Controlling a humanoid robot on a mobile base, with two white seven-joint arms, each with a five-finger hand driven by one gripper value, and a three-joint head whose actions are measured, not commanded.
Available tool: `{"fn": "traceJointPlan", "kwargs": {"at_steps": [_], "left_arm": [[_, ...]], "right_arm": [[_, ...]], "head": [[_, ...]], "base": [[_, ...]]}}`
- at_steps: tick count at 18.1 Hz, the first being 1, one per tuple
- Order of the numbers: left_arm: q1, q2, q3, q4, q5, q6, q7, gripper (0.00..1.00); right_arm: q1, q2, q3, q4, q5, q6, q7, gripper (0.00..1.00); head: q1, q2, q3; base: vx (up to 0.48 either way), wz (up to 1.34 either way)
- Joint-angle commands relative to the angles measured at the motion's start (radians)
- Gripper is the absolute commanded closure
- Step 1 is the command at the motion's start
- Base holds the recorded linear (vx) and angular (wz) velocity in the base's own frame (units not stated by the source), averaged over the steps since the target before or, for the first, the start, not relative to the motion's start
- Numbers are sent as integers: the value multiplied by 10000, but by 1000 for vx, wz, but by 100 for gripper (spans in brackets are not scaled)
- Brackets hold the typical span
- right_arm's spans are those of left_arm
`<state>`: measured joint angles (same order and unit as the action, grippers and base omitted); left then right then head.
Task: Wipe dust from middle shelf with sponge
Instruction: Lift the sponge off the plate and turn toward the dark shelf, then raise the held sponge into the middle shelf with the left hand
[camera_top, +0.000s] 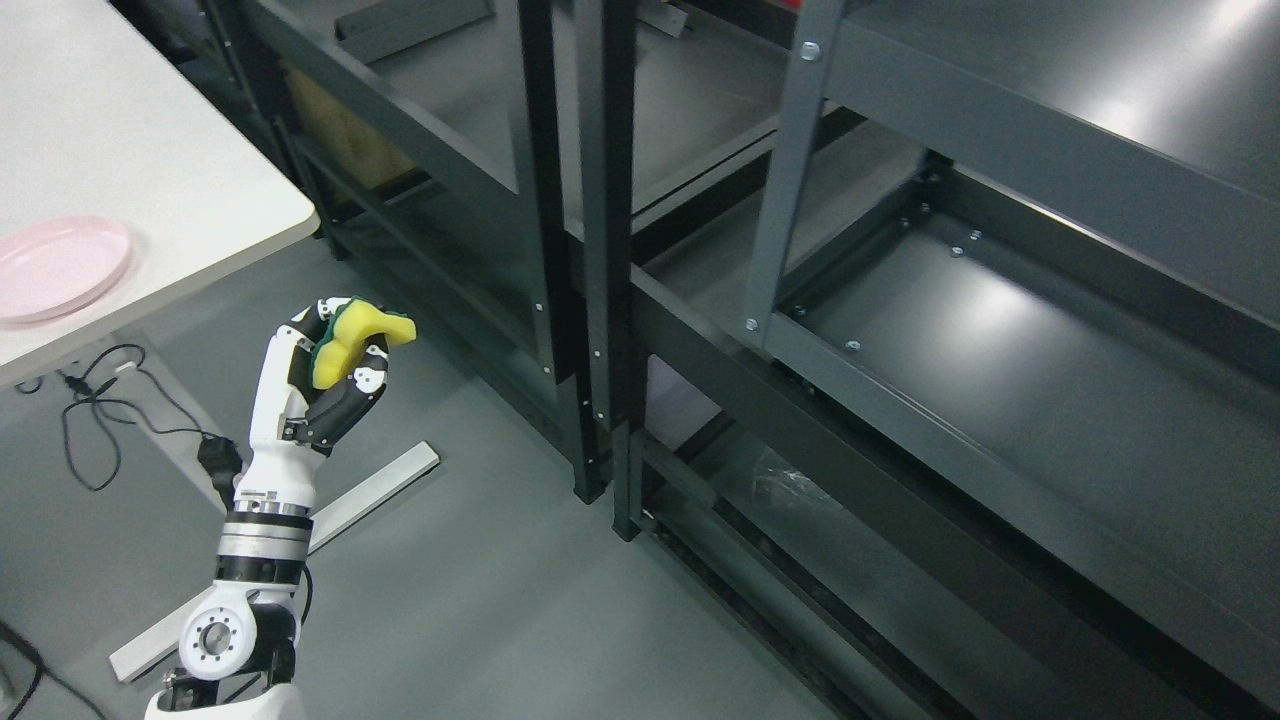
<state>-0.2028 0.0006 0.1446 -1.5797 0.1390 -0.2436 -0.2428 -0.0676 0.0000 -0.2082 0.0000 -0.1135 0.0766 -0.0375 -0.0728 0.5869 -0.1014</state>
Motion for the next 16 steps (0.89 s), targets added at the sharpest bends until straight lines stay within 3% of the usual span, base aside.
{"fn": "traceJointPlan", "kwargs": {"at_steps": [1,6,16], "left_arm": [[3,169,-1627,-64,6,-3,5,99],[-363,169,-4217,-49,-25,43,-26,99],[-3723,169,-9420,580,-884,89,-179,99]], "right_arm": [[-14,-175,11,-175,0,1,7,0],[1,-175,-5,-175,0,1,7,0],[1,-175,-4,-175,0,1,7,0]], "head": [[0,0,0],[0,0,0],[0,0,0]], "base": [[-63,-499],[-48,-367],[-57,-509]]}}
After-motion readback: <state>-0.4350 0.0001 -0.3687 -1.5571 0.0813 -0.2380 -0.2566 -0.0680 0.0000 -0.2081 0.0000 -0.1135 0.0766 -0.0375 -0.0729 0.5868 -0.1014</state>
